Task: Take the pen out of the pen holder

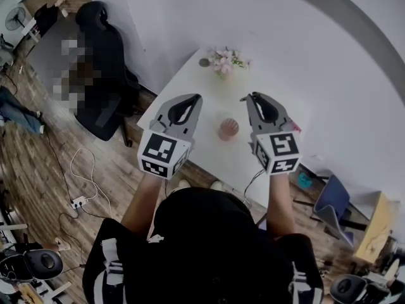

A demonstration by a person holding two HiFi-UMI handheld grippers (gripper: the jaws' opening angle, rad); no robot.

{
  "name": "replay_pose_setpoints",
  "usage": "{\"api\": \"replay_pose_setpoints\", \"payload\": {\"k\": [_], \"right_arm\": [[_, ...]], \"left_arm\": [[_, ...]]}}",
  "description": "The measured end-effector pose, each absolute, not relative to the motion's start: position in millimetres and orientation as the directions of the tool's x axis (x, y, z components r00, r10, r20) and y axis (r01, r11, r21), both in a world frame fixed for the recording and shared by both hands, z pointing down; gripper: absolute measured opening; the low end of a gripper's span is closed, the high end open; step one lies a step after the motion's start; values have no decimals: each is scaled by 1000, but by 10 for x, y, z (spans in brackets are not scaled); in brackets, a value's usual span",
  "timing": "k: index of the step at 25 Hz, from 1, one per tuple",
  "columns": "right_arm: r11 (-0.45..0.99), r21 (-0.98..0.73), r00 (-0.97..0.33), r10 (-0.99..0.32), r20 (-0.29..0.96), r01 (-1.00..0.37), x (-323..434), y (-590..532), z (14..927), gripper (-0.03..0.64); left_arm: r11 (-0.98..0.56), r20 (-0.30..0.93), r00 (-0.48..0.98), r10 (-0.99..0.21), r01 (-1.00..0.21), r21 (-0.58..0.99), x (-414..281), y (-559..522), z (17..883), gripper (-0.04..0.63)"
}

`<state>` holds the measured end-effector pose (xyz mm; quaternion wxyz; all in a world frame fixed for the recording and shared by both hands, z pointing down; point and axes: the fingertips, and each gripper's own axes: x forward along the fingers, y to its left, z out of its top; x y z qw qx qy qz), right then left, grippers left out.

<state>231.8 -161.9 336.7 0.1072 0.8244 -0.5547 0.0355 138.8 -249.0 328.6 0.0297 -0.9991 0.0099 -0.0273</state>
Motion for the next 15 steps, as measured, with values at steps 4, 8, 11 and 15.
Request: {"api": "replay_pose_setpoints", "payload": {"k": [4,8,11,15], "right_arm": [[-352,123,371,-908,195,-928,2268,-1619,3425,66],[-343,128,363,-913,187,-930,2238,-1633,3417,66],[-337,120,355,-911,210,-934,2210,-1639,3448,66],[-337,133,358,-914,192,-932,2222,-1643,3423,66]], "left_arm": [[-998,59,998,-29,-26,-52,1335,-2499,3340,18],[-998,61,998,-31,-28,-48,1306,-2491,3342,18],[-998,64,997,-31,-28,-47,1300,-2488,3352,18],[-999,72,997,-27,-24,-46,1293,-2462,3369,18]]}}
